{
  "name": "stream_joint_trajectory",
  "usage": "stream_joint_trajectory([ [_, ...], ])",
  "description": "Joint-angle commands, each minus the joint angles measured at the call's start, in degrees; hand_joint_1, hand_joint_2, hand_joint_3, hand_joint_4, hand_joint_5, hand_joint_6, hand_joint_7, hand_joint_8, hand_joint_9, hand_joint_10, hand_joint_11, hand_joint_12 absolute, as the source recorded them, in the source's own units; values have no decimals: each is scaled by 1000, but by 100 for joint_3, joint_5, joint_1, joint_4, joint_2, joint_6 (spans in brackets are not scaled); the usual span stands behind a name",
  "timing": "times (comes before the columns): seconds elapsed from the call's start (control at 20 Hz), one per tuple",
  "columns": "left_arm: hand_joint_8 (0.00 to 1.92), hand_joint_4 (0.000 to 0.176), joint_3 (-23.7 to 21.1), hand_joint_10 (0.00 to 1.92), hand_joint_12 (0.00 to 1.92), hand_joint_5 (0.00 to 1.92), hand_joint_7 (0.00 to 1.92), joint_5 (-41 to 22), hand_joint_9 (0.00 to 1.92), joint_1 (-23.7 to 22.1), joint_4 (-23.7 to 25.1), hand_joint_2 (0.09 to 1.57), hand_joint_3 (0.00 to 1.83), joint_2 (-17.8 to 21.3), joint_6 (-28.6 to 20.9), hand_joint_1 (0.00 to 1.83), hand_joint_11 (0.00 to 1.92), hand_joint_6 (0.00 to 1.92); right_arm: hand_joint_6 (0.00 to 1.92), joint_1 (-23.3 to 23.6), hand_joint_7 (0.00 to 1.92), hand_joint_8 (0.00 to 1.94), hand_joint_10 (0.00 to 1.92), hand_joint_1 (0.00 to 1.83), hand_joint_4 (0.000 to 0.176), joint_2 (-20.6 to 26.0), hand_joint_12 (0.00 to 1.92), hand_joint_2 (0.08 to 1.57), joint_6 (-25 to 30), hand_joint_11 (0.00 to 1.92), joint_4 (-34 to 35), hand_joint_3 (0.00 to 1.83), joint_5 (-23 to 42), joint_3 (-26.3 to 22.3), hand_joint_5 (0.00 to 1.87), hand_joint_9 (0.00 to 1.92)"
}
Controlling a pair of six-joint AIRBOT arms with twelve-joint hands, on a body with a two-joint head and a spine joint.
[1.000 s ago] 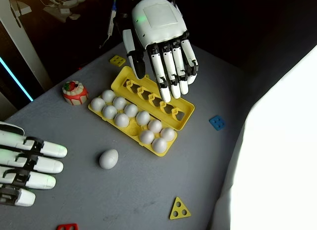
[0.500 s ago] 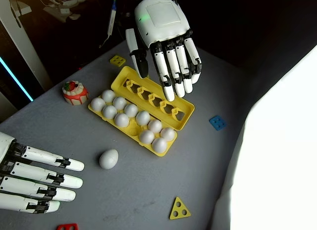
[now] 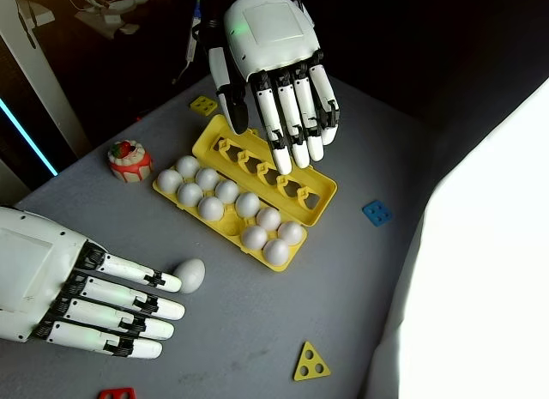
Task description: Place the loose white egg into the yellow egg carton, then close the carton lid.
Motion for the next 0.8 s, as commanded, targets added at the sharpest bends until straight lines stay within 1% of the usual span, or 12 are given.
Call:
stream_joint_trajectory([
  [0.0,1,25,-57,3,1105,313,294,198,375,-13,167,1274,0,8,11,673,0,3,8,84,81,2,41,1231,6,-57,427,1030,-12,0,-178,8,331,36,449,80],
  [0.05,1,27,-91,3,1108,307,293,186,376,-6,133,1275,0,7,11,675,0,0,6,83,90,2,41,1225,7,-170,477,1031,-12,0,-123,9,344,93,448,90],
  [0.1,9,20,-107,10,1162,332,325,212,398,-6,133,1269,0,8,11,688,0,8,8,82,91,1,43,1237,0,-268,488,1024,-27,0,-77,6,371,144,453,96],
  [0.15,10,20,-110,11,1175,328,334,224,401,-5,133,1275,0,21,11,676,0,4,6,82,88,0,38,1249,0,-382,438,1019,-47,0,32,4,390,223,451,93],
  [0.25,3,24,-66,5,1191,327,323,224,391,-10,-27,1283,2,35,11,654,0,3,3,83,97,1,35,1224,8,-585,496,1027,-47,0,363,8,338,417,446,100],
  [0.3,5,27,-35,7,1237,309,333,212,397,-37,-96,1298,6,34,10,613,0,3,1,83,78,0,30,1186,22,-693,502,1051,-47,0,525,19,296,529,419,89],
  [0.4,13,32,-18,10,1271,294,367,106,411,-111,-119,1300,4,17,10,603,0,0,6,80,92,3,31,1203,15,-944,542,1041,-46,0,590,13,293,749,429,96],
  [0.55,11,21,-107,12,1273,279,383,-73,421,-247,-298,1301,3,-23,9,601,0,0,14,35,105,4,32,1217,6,-1179,619,1038,-47,0,591,10,282,935,456,108],
  [0.6,11,19,-173,15,1275,267,387,-87,430,-261,-297,1293,0,-30,9,617,0,0,8,23,94,3,21,1220,5,-1237,490,1057,-48,0,590,19,282,980,446,86],
  [0.65,14,19,-219,15,1274,264,398,-95,431,-271,-296,1291,0,-37,10,618,0,0,4,2,75,8,13,1238,6,-1274,274,1059,-48,0,590,20,283,1024,431,72],
  [0.7,16,21,-239,15,1271,257,405,-111,432,-298,-296,1292,0,-40,10,620,0,0,0,-32,77,4,15,1218,15,-1318,265,1062,-55,0,590,22,283,1070,415,79],
  [0.75,16,21,-241,14,1276,269,412,-138,433,-316,-297,1290,0,-40,10,626,0,5,1,-57,79,2,14,1223,14,-1349,234,1060,-73,0,590,20,283,1103,415,80],
])
